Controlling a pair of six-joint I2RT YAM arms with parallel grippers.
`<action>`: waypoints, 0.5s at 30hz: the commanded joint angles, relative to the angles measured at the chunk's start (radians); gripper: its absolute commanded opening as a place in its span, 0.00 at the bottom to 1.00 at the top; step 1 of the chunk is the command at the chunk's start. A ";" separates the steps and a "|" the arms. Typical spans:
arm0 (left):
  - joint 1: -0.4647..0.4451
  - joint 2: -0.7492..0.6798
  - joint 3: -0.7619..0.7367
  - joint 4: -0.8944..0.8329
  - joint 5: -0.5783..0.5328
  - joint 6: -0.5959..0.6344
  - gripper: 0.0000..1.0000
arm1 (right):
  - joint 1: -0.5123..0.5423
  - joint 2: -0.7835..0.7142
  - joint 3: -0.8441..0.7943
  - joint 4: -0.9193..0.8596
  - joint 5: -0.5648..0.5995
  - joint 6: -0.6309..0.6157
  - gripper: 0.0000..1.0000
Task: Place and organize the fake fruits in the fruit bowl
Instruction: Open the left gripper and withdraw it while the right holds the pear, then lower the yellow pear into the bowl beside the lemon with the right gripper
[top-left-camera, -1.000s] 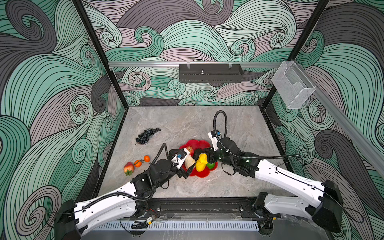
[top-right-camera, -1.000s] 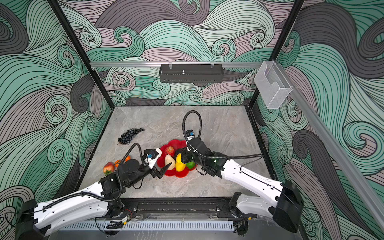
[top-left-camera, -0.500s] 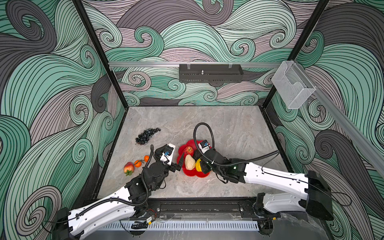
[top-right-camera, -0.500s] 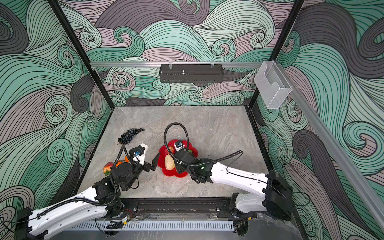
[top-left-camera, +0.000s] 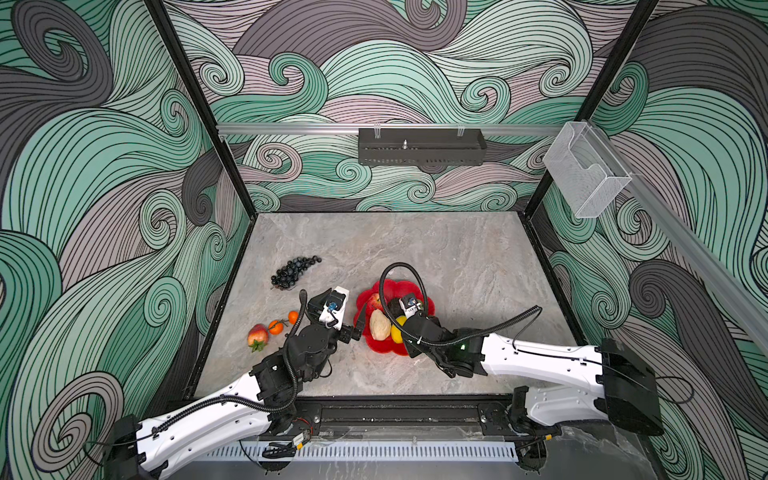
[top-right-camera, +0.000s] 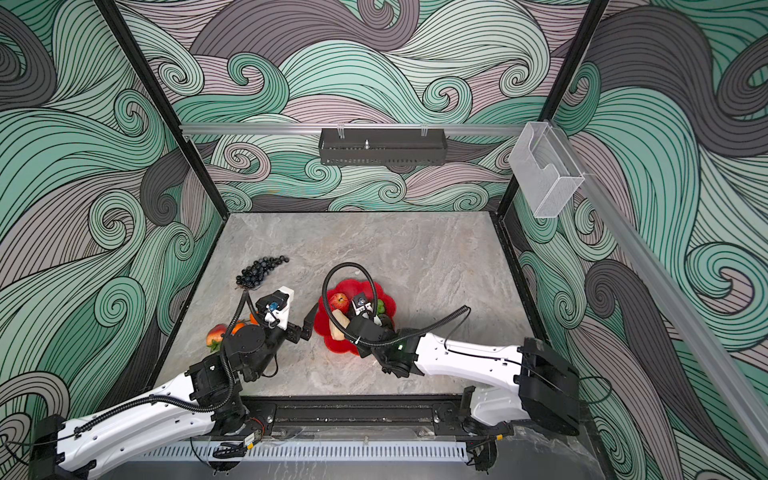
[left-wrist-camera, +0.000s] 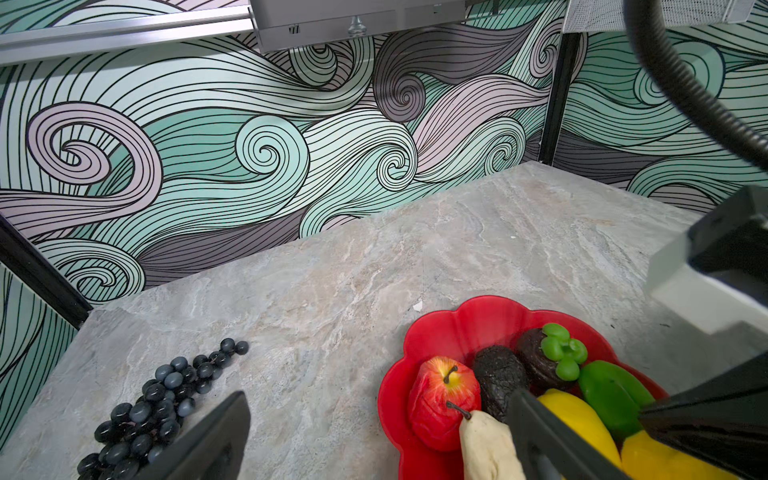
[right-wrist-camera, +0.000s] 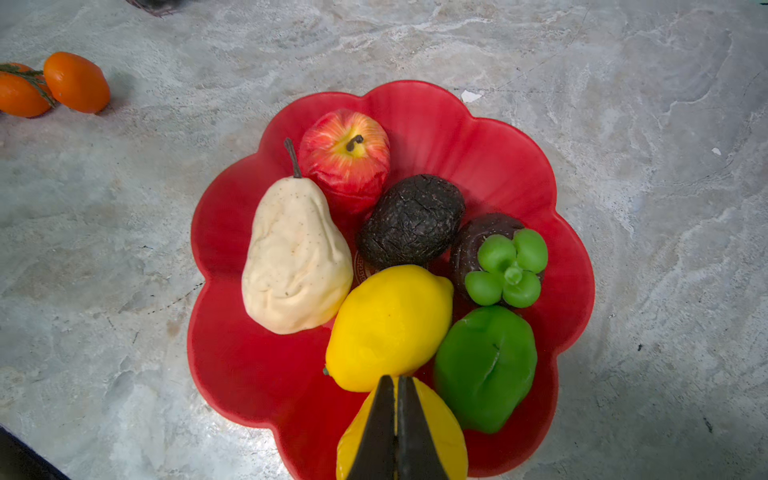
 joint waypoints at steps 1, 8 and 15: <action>0.007 0.003 0.008 0.004 -0.035 -0.015 0.99 | 0.009 0.012 -0.019 0.019 0.041 0.018 0.02; 0.008 0.006 0.006 0.007 -0.036 -0.017 0.99 | 0.018 0.011 -0.017 0.053 0.033 -0.002 0.04; 0.010 0.007 0.006 0.007 -0.034 -0.018 0.99 | 0.023 0.014 -0.032 0.091 0.019 0.004 0.04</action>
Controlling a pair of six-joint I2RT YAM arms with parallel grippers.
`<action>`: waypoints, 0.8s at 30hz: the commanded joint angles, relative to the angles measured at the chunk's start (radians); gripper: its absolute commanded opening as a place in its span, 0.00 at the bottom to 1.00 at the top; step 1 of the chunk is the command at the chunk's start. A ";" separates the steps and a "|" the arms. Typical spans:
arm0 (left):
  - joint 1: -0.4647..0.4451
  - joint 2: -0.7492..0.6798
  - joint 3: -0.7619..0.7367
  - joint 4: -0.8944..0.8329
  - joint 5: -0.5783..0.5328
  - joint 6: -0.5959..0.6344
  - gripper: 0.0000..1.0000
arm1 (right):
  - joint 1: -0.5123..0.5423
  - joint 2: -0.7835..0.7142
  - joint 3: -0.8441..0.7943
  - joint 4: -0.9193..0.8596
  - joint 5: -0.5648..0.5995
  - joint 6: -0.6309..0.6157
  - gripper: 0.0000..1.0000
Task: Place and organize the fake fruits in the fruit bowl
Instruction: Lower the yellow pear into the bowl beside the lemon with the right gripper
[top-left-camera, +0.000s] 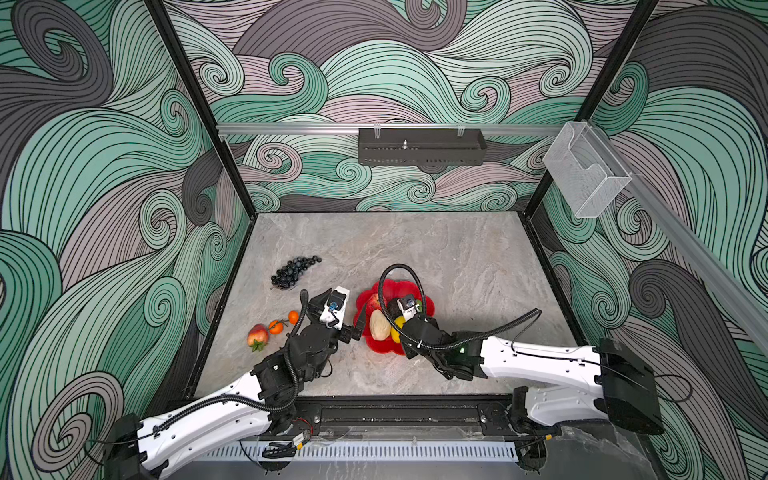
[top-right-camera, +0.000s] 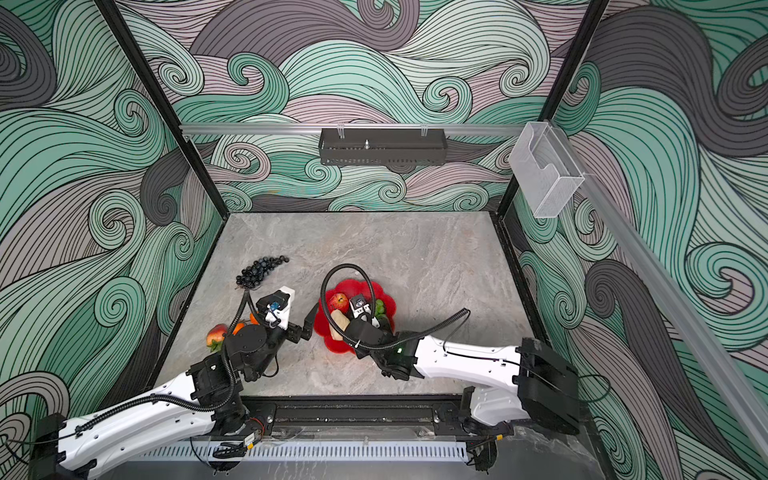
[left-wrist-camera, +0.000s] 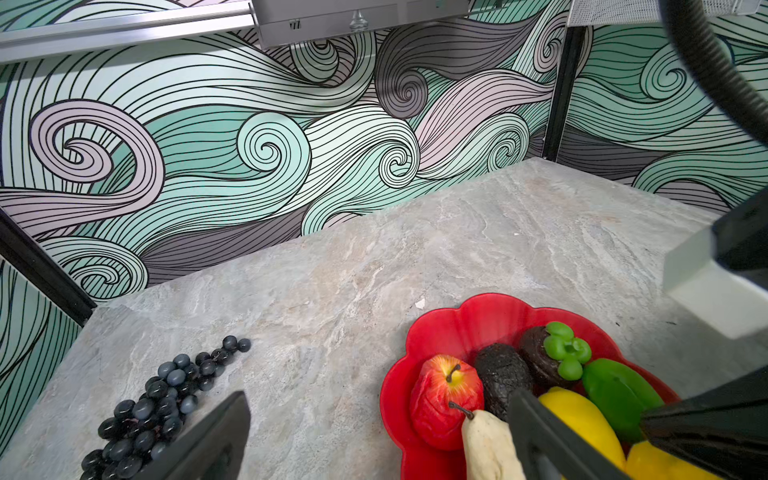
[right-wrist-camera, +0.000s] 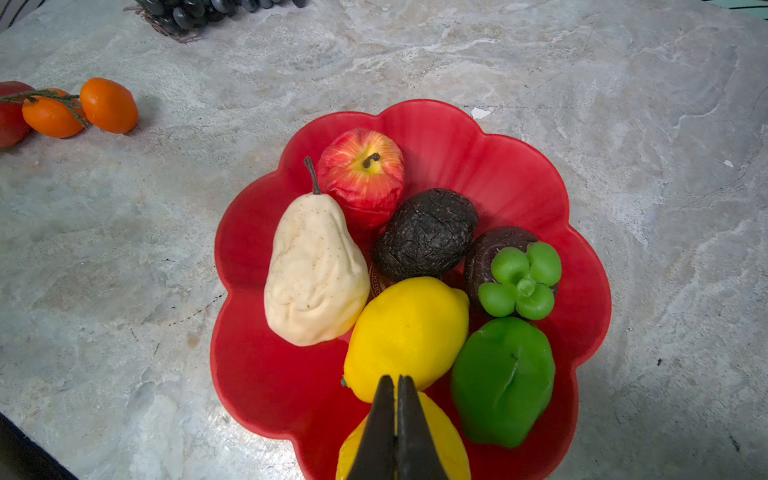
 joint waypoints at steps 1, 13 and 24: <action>0.009 0.001 0.006 0.006 -0.026 -0.019 0.99 | 0.006 0.013 -0.015 0.029 0.007 0.003 0.04; 0.011 0.011 0.006 0.011 -0.023 -0.020 0.99 | 0.006 0.016 -0.045 0.052 -0.030 0.011 0.10; 0.016 0.032 0.008 0.015 -0.017 -0.022 0.99 | 0.006 0.010 -0.030 0.050 -0.023 0.000 0.26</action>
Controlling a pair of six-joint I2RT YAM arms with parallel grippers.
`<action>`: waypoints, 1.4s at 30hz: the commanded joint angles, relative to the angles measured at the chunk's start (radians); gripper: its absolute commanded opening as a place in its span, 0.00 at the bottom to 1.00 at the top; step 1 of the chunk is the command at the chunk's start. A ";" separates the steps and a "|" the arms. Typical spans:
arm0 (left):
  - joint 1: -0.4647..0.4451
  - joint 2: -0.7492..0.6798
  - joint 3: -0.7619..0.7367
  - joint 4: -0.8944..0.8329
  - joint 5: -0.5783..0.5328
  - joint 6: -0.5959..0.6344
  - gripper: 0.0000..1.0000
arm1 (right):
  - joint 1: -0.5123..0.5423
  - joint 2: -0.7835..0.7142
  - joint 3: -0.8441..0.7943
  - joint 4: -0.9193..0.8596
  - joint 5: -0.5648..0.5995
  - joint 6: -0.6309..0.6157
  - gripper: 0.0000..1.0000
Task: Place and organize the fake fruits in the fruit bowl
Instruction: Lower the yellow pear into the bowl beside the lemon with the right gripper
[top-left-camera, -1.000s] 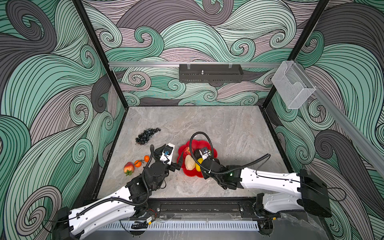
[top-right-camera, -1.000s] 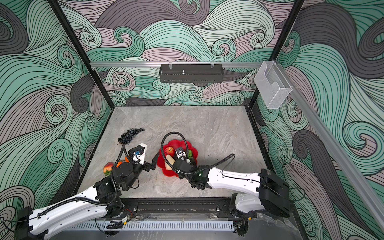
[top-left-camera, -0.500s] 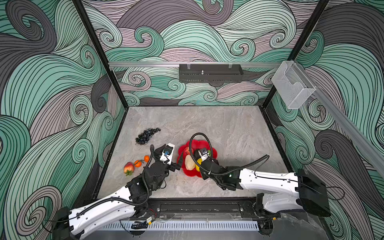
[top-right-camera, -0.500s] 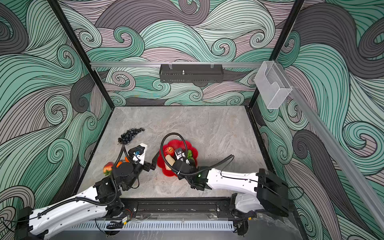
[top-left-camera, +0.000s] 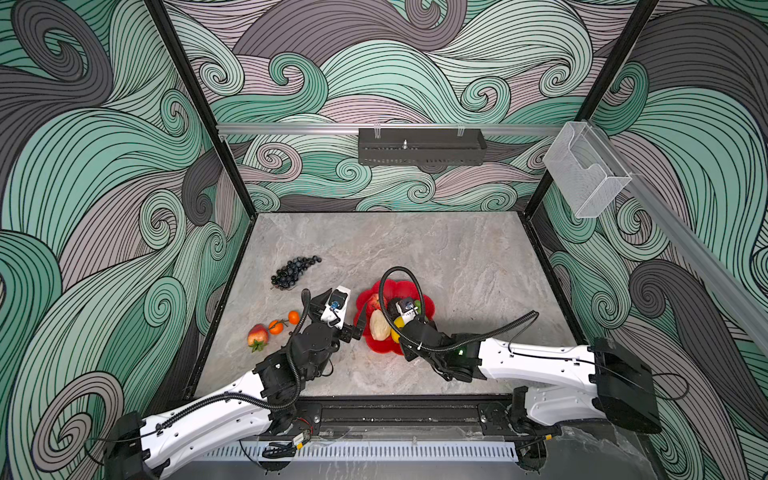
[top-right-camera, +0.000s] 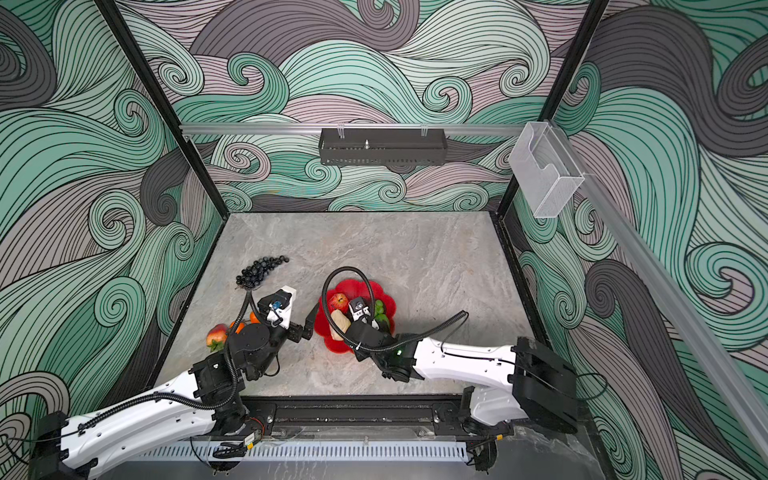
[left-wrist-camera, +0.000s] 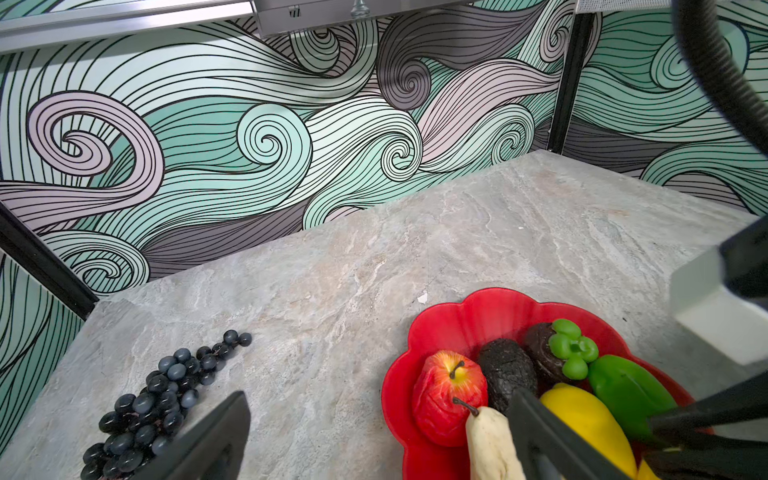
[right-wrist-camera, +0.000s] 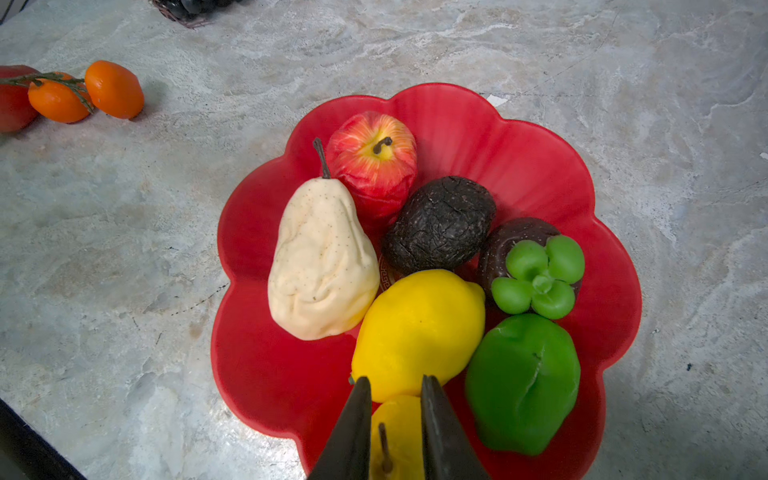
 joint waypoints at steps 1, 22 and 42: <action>0.009 0.006 0.008 0.013 -0.017 -0.015 0.99 | 0.005 -0.002 0.005 0.000 0.006 -0.003 0.26; 0.013 -0.008 0.008 0.005 -0.021 -0.016 0.99 | -0.098 -0.090 0.075 0.055 0.045 -0.149 0.02; 0.016 -0.009 0.006 0.004 -0.028 -0.015 0.99 | -0.209 0.177 0.192 0.241 -0.068 -0.217 0.01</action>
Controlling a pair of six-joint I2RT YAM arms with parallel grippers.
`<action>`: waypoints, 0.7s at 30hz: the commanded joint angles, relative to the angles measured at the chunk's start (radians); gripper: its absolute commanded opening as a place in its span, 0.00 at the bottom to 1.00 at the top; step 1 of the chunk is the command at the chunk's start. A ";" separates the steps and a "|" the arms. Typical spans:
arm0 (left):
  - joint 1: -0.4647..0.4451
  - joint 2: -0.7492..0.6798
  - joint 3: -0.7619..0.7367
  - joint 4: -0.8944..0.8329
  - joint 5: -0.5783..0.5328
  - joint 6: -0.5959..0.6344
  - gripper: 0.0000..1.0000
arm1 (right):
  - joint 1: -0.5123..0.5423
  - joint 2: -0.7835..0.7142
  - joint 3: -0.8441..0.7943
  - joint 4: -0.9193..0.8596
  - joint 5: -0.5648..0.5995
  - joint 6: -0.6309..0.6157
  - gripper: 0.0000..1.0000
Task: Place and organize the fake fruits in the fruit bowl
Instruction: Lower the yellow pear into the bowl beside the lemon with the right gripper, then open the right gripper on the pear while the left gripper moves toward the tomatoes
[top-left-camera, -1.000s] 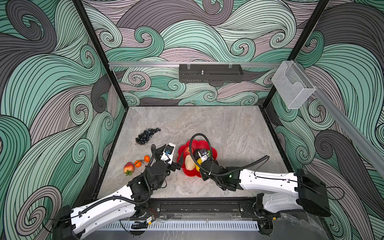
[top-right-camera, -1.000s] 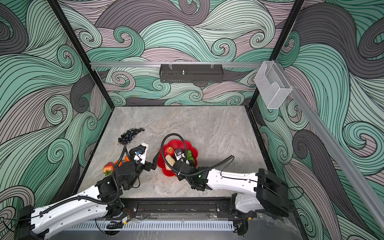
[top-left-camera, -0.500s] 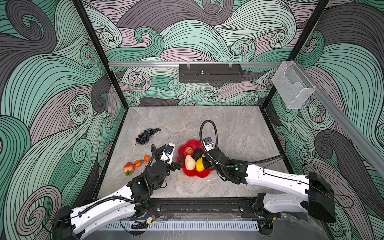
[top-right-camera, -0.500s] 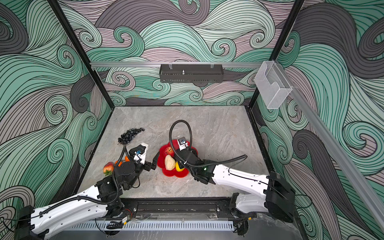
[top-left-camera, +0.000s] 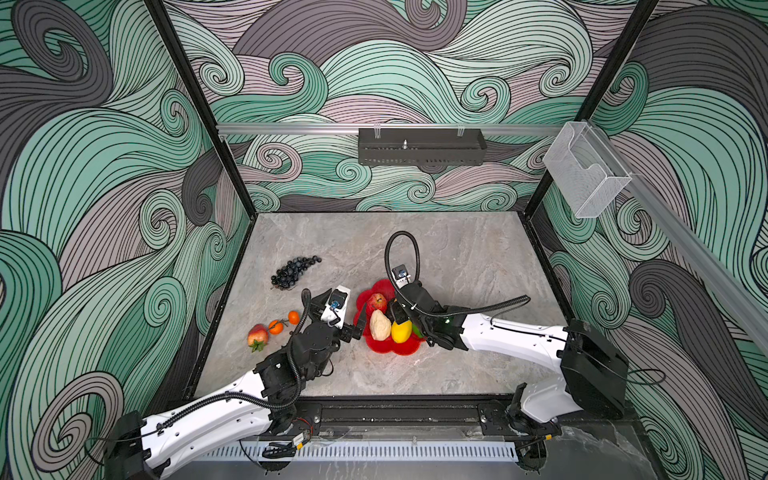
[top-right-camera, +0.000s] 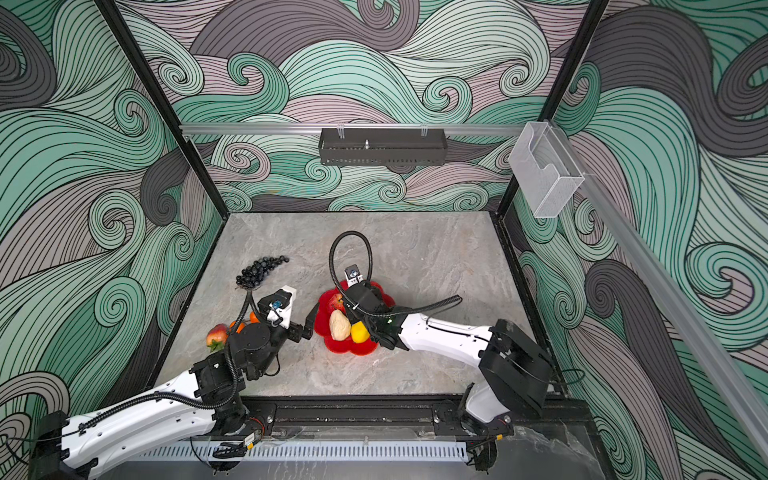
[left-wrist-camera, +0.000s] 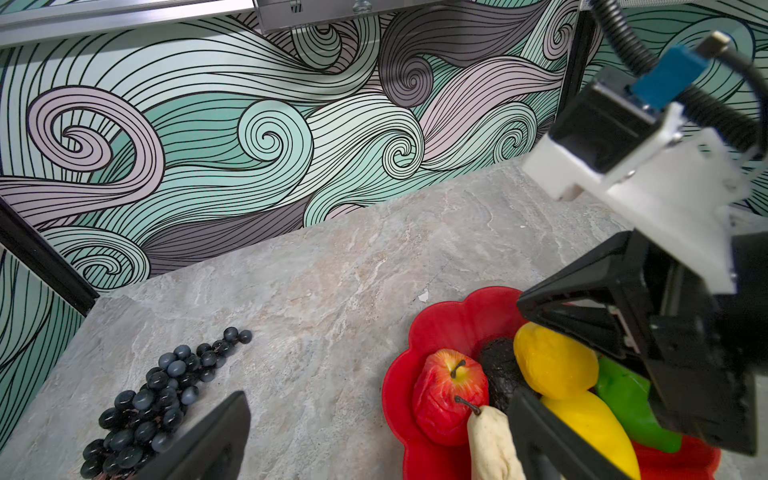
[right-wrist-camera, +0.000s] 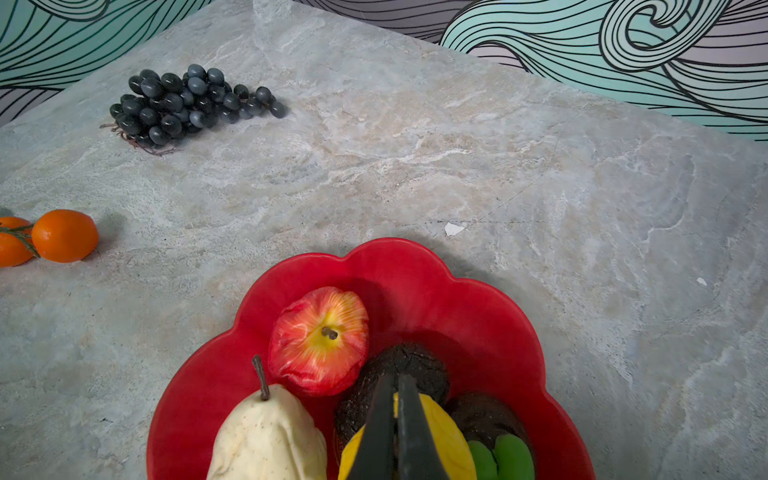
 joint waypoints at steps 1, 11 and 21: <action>0.010 -0.010 0.006 0.004 -0.026 -0.009 0.99 | -0.002 0.006 0.035 0.039 -0.034 0.006 0.01; 0.011 -0.015 0.008 -0.001 -0.025 -0.009 0.99 | 0.003 0.056 0.037 0.054 -0.072 0.033 0.02; 0.012 -0.022 0.008 -0.006 -0.023 -0.011 0.99 | 0.019 0.066 0.018 0.048 -0.061 0.044 0.06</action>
